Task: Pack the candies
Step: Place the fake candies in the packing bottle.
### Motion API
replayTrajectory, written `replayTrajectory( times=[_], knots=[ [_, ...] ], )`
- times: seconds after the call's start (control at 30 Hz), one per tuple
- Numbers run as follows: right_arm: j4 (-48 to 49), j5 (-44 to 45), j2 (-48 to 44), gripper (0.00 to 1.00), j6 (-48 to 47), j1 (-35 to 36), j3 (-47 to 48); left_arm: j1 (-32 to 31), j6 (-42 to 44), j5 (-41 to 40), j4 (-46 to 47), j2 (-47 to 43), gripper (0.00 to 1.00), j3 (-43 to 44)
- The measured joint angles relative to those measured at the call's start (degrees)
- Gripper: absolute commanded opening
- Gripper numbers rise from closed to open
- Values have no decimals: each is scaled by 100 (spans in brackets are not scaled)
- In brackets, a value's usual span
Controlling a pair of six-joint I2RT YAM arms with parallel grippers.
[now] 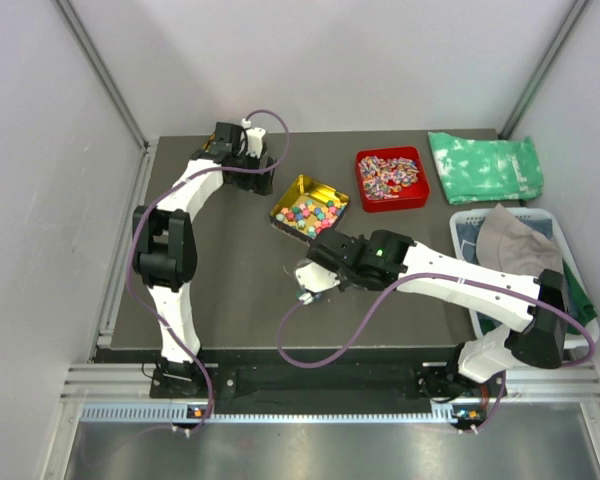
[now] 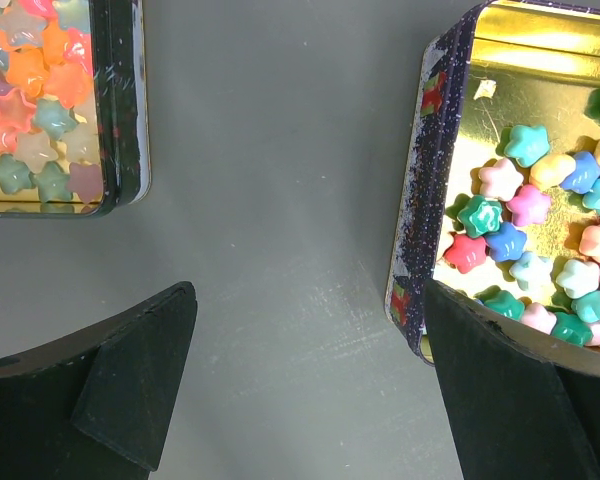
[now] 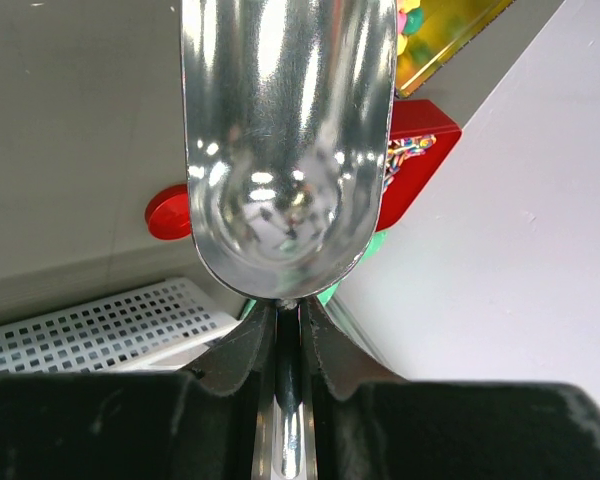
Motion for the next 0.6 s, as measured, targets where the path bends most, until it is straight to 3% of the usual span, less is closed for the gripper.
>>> replayTrajectory(
  times=[0.6],
  knots=[
    [-225, -144, 35, 0, 44, -48, 345, -35, 9, 74, 2, 61, 99, 15]
  ],
)
